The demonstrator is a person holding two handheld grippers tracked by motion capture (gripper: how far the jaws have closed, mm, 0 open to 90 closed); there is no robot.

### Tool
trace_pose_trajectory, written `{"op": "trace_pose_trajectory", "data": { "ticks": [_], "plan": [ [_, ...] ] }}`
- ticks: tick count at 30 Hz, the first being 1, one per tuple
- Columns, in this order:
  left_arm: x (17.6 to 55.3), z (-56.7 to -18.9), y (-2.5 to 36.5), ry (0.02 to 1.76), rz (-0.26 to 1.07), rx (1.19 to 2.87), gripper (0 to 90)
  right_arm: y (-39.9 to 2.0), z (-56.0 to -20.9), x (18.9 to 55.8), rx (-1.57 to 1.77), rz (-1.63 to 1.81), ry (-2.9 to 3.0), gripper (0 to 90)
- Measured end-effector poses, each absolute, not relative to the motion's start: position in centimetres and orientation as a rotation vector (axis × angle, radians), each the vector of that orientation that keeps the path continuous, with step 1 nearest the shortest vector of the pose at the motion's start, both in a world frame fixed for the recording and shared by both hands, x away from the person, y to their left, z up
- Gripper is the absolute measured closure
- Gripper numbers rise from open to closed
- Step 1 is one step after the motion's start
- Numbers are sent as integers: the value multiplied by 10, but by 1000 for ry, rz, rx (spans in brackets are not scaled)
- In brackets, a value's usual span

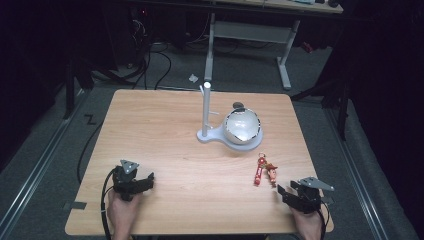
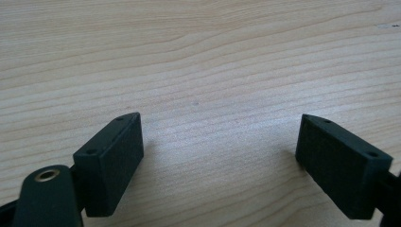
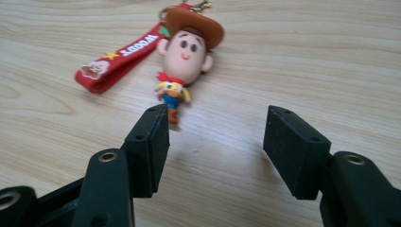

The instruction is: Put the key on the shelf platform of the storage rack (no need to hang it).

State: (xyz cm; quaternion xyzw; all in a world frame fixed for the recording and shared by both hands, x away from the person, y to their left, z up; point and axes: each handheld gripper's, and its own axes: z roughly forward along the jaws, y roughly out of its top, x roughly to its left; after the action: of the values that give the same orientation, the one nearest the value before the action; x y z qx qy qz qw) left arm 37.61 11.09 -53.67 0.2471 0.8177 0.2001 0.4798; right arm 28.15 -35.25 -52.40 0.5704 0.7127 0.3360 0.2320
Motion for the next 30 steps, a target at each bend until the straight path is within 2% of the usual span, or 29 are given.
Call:
{"op": "trace_pose_trajectory", "data": {
  "ticks": [16,30],
  "plan": [
    [376,-537,111,1995,488,604,161,-324,-514,307,1488,944,2005,418],
    [376,-536,110,2006,479,583,161,-318,-526,331,1496,812,2022,440]
  ]
}}
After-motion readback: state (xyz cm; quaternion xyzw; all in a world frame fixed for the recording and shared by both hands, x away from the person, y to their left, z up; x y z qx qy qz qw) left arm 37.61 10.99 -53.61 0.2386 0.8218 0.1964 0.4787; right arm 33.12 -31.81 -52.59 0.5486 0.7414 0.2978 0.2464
